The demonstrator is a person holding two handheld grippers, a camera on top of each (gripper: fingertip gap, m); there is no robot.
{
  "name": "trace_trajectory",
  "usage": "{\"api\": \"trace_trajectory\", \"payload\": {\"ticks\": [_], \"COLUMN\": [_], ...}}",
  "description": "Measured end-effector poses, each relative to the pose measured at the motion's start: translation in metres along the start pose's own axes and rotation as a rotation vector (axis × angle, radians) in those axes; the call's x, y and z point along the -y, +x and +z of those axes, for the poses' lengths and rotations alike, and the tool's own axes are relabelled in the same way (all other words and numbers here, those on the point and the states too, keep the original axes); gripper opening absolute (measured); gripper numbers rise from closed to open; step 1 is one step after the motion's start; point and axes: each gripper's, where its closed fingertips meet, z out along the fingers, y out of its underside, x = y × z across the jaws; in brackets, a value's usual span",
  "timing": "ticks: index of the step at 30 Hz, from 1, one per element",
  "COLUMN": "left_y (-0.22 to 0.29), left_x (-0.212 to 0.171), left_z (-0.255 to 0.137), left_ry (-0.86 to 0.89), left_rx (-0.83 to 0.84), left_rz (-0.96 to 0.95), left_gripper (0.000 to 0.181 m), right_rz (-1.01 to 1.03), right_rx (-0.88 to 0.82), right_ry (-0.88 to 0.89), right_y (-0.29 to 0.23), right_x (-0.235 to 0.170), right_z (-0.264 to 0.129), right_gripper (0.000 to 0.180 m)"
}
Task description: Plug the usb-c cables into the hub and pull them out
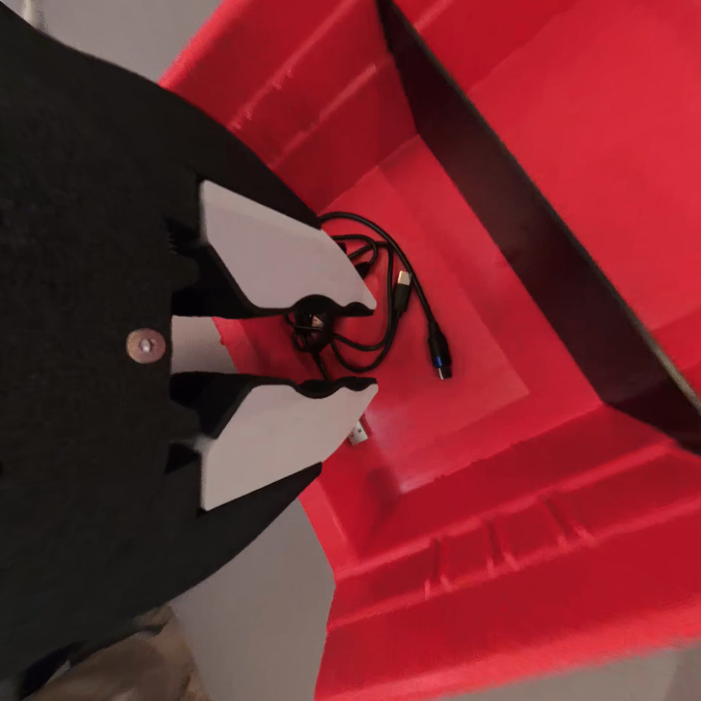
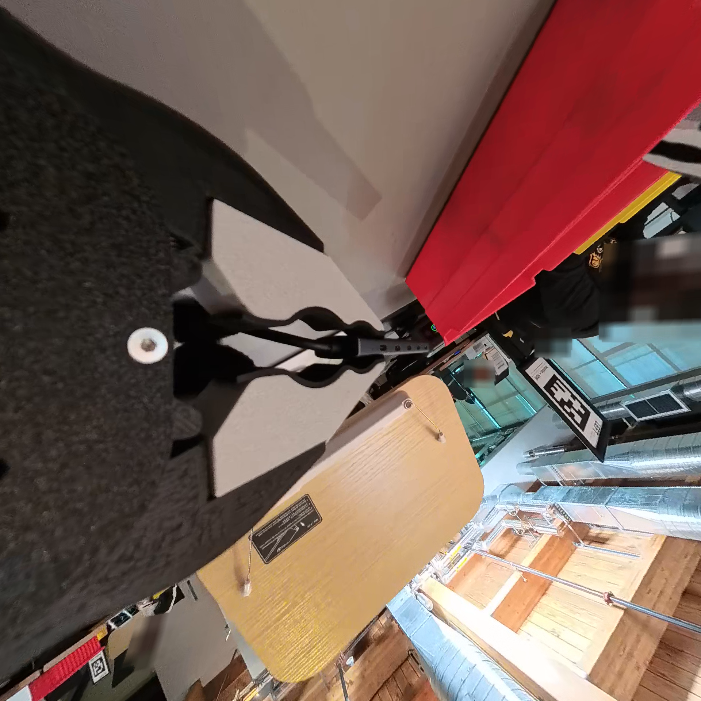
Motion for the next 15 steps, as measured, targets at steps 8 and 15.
{"api": "trace_trajectory", "payload": {"ticks": [8, 15], "left_y": [-0.005, 0.0], "left_x": [-0.014, 0.017], "left_z": [0.022, -0.086], "left_ry": [-0.166, 0.177], "left_rx": [0.066, 0.248], "left_rz": [0.126, 0.178], "left_gripper": [0.002, 0.002], "right_rz": [0.024, 0.04], "right_rx": [0.007, -0.005], "right_ry": [-0.004, -0.013], "right_y": [0.001, 0.005], "right_x": [-0.003, -0.006], "right_z": [0.0, 0.002], "right_gripper": [0.009, 0.009]}}
